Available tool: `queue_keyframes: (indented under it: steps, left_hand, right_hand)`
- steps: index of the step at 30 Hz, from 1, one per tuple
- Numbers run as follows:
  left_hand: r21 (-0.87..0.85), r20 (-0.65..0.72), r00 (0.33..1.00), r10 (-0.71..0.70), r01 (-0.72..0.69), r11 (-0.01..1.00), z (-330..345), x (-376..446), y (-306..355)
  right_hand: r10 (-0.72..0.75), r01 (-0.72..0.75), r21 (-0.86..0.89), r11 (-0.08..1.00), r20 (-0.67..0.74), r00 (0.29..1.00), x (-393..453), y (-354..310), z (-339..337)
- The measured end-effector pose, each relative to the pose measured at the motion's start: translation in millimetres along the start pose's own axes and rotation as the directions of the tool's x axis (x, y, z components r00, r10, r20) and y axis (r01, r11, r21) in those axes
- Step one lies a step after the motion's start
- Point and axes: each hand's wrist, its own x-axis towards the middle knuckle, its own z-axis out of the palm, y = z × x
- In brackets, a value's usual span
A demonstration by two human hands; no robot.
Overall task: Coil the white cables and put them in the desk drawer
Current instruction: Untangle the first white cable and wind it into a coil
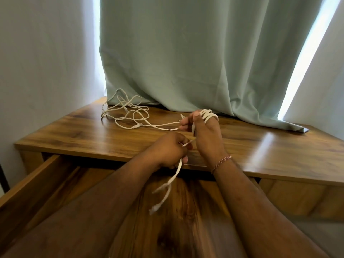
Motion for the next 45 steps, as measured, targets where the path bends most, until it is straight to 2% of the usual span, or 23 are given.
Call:
queue_keyframes:
  steps: [2, 4, 7, 9, 11, 12, 13, 16, 18, 20, 23, 27, 30, 33, 35, 37, 41, 45]
  left_hand:
    - [-0.233, 0.089, 0.993, -0.077, 0.096, 0.968, 4, -2, 3]
    - [-0.327, 0.153, 0.983, -0.102, 0.148, 0.934, 4, -6, 5]
    - [-0.314, 0.202, 0.974, -0.099, 0.16, 0.936, -9, -10, 6]
    - [-0.195, 0.228, 0.969, -0.093, 0.139, 0.971, -23, -10, 8]
    - [0.128, 0.155, 0.987, -0.045, 0.025, 0.991, -35, -9, 7]
    - [0.248, 0.086, 0.996, 0.015, -0.036, 0.968, -39, -6, 5]
    - [0.298, 0.008, 0.996, 0.086, -0.084, 0.951, -42, -3, 3]
    - [0.289, -0.197, 0.946, 0.256, -0.194, 0.937, -45, -1, -4]
    - [0.335, -0.27, 0.901, 0.339, -0.242, 0.911, -47, 1, -11]
    - [0.277, -0.285, 0.879, 0.382, -0.307, 0.911, -50, 3, -16]
    - [0.222, -0.243, 0.867, 0.435, -0.386, 0.895, -46, 4, -21]
    - [0.212, -0.145, 0.852, 0.503, -0.47, 0.857, -34, 2, -17]
    - [0.195, -0.056, 0.867, 0.495, -0.476, 0.857, -23, 2, -13]
    - [0.128, -0.075, 0.873, 0.482, -0.47, 0.873, -12, 0, -8]
    - [0.137, -0.095, 0.872, 0.48, -0.467, 0.874, -7, -1, -5]
    - [0.21, -0.108, 0.869, 0.483, -0.455, 0.865, -5, -2, -2]
    - [0.5, -0.164, 0.894, 0.417, -0.289, 0.816, -2, -6, 8]
    - [0.562, -0.214, 0.894, 0.394, -0.217, 0.798, 1, -5, 15]
  right_hand:
    - [-0.159, 0.178, -0.331, 0.927, 0.083, 0.984, -5, 6, -3]
    - [-0.28, 0.33, -0.561, 0.76, 0.176, 0.944, -6, 12, -5]
    - [-0.308, 0.357, -0.601, 0.715, 0.189, 0.933, -4, 16, -5]
    - [-0.324, 0.384, -0.665, 0.64, 0.219, 0.92, -4, 17, -8]
    - [-0.307, 0.383, -0.742, 0.55, 0.248, 0.919, -3, 23, -14]
    - [-0.27, 0.363, -0.747, 0.557, 0.251, 0.93, -1, 25, -18]
    - [-0.216, 0.342, -0.721, 0.602, 0.266, 0.94, 0, 26, -22]
    - [-0.015, 0.248, -0.593, 0.766, 0.369, 0.929, 2, 22, -29]
    - [0.111, 0.117, -0.453, 0.884, 0.447, 0.887, -2, 15, -28]
    - [0.195, -0.049, -0.276, 0.96, 0.532, 0.824, -3, 15, -29]
    - [0.225, -0.246, -0.068, 0.967, 0.684, 0.693, 0, 22, -36]
    - [0.11, -0.333, 0.095, 0.938, 0.831, 0.545, 3, 29, -45]
    - [0.082, -0.445, 0.165, 0.88, 0.871, 0.485, 3, 32, -54]
    - [0.033, -0.53, 0.238, 0.814, 0.892, 0.451, 5, 34, -59]
    - [-0.005, -0.56, 0.283, 0.779, 0.895, 0.446, 5, 33, -59]
    - [-0.001, -0.565, 0.307, 0.766, 0.879, 0.477, 4, 33, -57]
    - [0.079, -0.507, 0.321, 0.8, 0.782, 0.618, -1, 34, -52]
    - [0.148, -0.437, 0.301, 0.847, 0.657, 0.739, -4, 32, -47]
